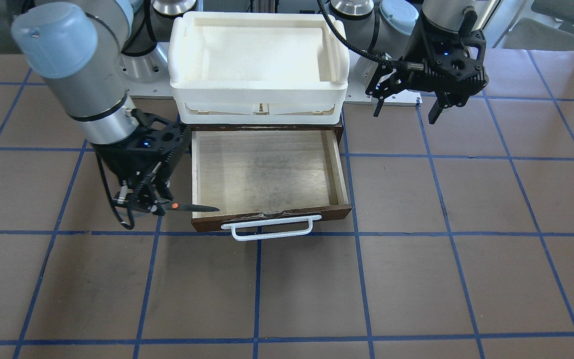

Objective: Put scissors in drawer and close it
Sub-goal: 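Lift the scissors with the right gripper and carry them over the drawer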

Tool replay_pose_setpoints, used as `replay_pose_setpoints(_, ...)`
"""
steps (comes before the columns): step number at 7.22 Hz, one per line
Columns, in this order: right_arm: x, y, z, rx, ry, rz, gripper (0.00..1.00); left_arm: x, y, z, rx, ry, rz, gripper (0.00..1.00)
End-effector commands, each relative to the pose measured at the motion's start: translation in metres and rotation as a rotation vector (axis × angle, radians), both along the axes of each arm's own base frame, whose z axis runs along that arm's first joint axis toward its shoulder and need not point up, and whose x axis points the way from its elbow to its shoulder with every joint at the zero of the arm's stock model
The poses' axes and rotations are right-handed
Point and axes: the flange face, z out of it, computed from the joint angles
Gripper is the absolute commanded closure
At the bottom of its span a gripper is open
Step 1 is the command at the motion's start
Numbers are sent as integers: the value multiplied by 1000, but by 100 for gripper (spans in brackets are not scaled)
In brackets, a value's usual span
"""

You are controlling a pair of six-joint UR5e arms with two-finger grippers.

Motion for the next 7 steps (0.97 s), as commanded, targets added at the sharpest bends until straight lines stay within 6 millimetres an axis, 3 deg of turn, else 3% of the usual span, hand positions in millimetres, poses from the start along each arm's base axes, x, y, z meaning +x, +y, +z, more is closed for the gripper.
replay_pose_setpoints(1, 92, 13, -18, 12, 33, -42, 84, 0, 0, 0, 0, 0, 0, 0)
replay_pose_setpoints(2, 126, 22, -39, 42, 85, 32, 85, 0, 0, 0, 0, 0, 0, 0)
replay_pose_setpoints(3, 143, 32, -52, 69, 107, 124, 87, 0, 0, 0, 0, 0, 0, 0)
replay_pose_setpoints(6, 163, 50, -61, 98, 123, 296, 87, 0, 0, 0, 0, 0, 0, 0)
replay_pose_setpoints(7, 177, 67, -64, 137, 146, 330, 88, 0, 0, 0, 0, 0, 0, 0)
